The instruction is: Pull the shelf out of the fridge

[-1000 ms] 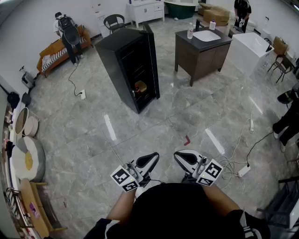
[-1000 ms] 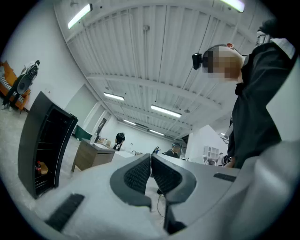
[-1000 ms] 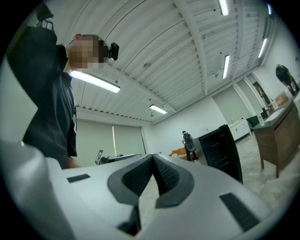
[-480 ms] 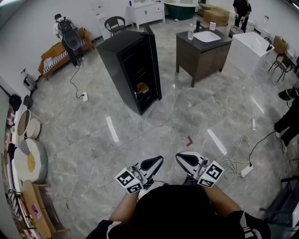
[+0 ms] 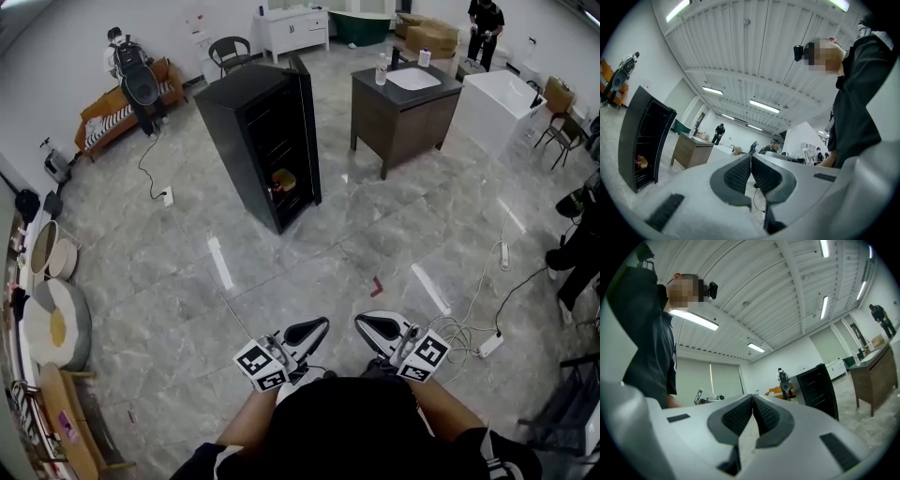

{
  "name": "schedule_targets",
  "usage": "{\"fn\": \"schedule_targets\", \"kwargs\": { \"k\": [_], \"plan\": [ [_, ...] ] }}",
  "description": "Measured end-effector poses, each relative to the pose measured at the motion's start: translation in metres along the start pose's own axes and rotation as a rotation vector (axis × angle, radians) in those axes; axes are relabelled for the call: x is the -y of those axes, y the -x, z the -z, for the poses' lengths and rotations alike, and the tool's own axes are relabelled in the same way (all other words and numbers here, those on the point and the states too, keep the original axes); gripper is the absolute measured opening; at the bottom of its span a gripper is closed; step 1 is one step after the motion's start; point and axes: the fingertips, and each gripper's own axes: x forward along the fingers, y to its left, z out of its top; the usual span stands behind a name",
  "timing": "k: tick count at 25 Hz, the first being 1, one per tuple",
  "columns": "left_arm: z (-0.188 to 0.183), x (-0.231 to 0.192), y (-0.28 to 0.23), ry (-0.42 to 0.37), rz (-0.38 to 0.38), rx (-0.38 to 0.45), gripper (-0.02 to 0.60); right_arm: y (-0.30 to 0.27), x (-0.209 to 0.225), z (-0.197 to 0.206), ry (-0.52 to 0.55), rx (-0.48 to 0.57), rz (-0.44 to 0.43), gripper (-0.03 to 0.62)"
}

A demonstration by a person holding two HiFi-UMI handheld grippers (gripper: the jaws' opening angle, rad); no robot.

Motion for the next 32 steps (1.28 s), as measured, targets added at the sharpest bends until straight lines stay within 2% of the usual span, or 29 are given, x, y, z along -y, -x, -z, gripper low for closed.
{"fn": "schedule_targets", "kwargs": {
  "k": [8,16,25,32],
  "plan": [
    [-0.001,0.004,0.004,0.031,0.022,0.025,0.023,-0.003,-0.018,0.000,-0.014,-0.003,-0.044,0.026],
    [0.003,-0.005,0.004,0.076,0.008,0.053,0.023,0.001,-0.013,0.004,-0.021,-0.034,-0.017,0.026],
    [0.000,-0.026,-0.015,0.084,-0.019,0.040,0.023,-0.008,0.020,-0.001,-0.047,-0.016,-0.021,0.026],
    [-0.010,-0.049,-0.052,0.066,-0.029,0.018,0.023,-0.015,0.062,-0.014,-0.042,0.016,-0.044,0.026]
  ]
}}
